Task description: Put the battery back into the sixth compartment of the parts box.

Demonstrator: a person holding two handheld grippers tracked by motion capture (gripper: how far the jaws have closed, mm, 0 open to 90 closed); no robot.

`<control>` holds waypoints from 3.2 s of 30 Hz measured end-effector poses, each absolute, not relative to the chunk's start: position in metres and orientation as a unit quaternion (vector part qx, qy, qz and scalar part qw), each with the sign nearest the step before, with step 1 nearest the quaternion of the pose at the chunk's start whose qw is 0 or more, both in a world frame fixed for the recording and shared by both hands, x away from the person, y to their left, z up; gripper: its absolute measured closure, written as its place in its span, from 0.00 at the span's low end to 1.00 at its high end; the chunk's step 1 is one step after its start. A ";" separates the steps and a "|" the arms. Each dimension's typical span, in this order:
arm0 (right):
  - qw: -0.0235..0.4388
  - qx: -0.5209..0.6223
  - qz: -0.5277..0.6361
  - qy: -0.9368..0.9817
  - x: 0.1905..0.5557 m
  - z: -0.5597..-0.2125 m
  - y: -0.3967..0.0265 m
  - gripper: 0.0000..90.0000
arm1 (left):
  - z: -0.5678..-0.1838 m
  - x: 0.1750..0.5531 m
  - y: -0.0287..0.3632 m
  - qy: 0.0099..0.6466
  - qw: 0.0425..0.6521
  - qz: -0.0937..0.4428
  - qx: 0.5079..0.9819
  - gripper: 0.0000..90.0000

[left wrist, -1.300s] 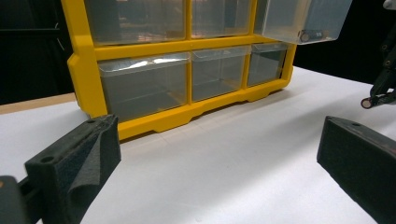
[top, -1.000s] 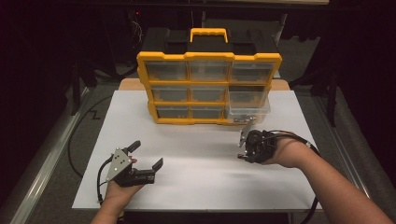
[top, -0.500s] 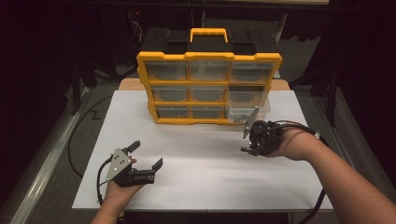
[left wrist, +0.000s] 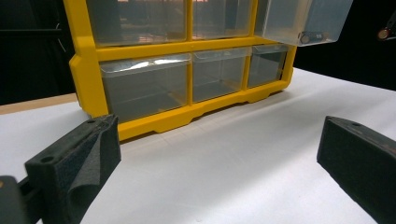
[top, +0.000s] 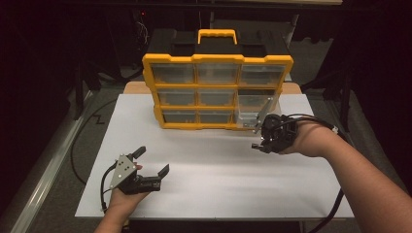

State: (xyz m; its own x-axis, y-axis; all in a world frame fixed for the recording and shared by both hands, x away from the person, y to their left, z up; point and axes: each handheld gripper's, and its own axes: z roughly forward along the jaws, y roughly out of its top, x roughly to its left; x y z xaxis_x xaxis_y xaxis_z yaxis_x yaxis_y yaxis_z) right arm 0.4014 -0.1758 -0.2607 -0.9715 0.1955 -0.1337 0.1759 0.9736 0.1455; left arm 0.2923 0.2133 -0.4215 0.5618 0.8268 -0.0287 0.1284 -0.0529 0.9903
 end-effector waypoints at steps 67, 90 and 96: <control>0.127 0.108 0.064 0.984 0.463 -0.194 -0.153 0.88 | -0.422 0.292 0.213 0.359 0.588 0.294 0.662 0.01; 0.126 0.126 0.048 0.983 0.484 -0.199 -0.146 0.88 | -0.422 0.293 0.213 0.359 0.588 0.294 0.663 0.01; 0.127 0.129 0.053 0.982 0.486 -0.203 -0.148 0.88 | -0.422 0.292 0.213 0.358 0.589 0.294 0.662 0.01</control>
State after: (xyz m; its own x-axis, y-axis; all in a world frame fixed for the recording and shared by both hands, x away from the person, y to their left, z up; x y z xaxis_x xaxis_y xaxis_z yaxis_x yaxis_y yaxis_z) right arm 0.4860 -0.1483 -0.2029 -0.9343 0.2669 -0.2362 0.2402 0.9612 0.1360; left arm 0.2923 0.2127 -0.4216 0.5708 0.8204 -0.0329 0.1288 -0.0499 0.9904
